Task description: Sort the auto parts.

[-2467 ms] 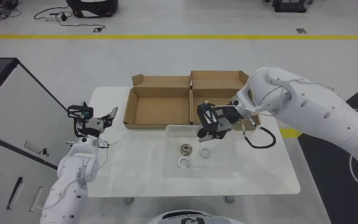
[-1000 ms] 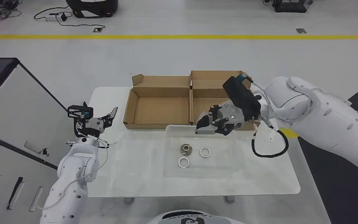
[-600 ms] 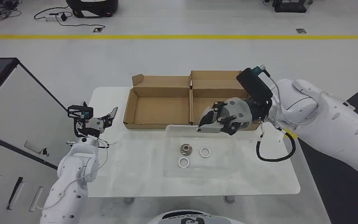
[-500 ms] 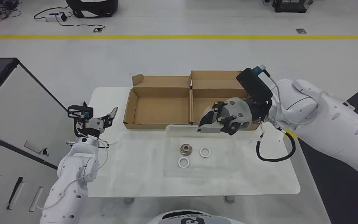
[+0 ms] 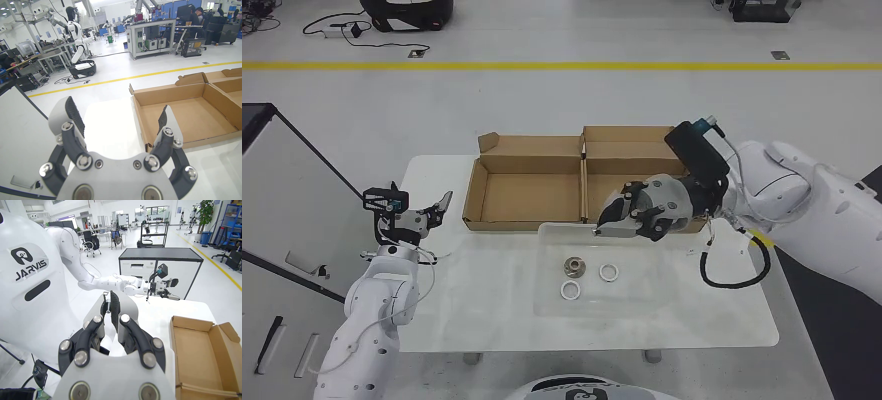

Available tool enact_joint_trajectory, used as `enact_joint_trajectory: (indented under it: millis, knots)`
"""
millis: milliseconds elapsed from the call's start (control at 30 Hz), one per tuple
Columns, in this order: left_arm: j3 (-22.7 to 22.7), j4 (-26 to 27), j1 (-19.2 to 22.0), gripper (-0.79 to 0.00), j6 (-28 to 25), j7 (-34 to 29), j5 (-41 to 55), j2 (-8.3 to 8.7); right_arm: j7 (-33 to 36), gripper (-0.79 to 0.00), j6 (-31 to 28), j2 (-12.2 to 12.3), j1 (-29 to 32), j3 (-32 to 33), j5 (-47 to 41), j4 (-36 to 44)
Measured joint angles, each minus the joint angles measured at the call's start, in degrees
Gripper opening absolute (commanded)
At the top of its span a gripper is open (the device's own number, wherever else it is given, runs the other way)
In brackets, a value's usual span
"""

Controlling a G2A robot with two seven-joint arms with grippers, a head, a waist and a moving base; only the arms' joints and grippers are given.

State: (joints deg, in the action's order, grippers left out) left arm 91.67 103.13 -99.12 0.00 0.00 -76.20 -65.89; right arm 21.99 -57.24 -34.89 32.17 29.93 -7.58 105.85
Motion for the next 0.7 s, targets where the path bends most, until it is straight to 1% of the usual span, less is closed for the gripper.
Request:
enact_joint_trajectory:
  millis: [167, 333, 533, 700]
  knots:
    - [0.0, 0.0, 0.0, 0.000, 0.0, 0.0, 0.0, 0.00, -3.9, -0.785, -0.8, -0.1, 2.9, 2.3, -2.6, 1.7]
    - [0.0, 0.0, 0.0, 0.000, 0.0, 0.0, 0.0, 0.00, -5.9, -0.785, -0.8, -0.3, 5.6, 4.9, -6.0, 4.5]
    - [0.0, 0.0, 0.0, 0.000, 0.0, 0.0, 0.0, 0.00, -6.0, -0.785, -0.8, -1.4, 8.7, 8.9, -10.7, 7.4]
    - [0.0, 0.0, 0.0, 0.000, 0.0, 0.0, 0.0, 0.00, -4.7, -0.785, -0.8, -2.9, 11.7, 13.1, -15.4, 8.8]
